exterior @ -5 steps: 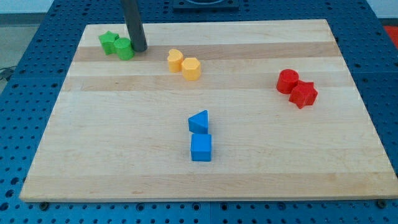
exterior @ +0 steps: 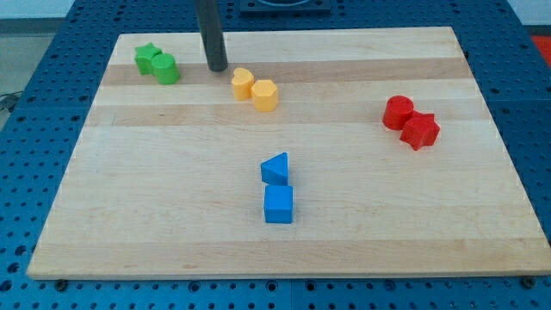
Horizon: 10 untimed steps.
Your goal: Push yellow hexagon towards blue blocks
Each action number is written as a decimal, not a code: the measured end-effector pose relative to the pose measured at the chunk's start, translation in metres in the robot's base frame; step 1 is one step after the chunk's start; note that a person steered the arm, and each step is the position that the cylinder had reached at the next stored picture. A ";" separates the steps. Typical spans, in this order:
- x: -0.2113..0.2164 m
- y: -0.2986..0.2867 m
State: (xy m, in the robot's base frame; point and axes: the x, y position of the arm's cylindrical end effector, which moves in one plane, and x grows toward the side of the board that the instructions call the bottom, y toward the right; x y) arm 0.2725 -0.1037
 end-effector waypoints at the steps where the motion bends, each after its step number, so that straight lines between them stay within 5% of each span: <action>1: -0.004 0.039; 4: 0.013 0.054; 9: 0.139 0.111; 10: 0.124 0.102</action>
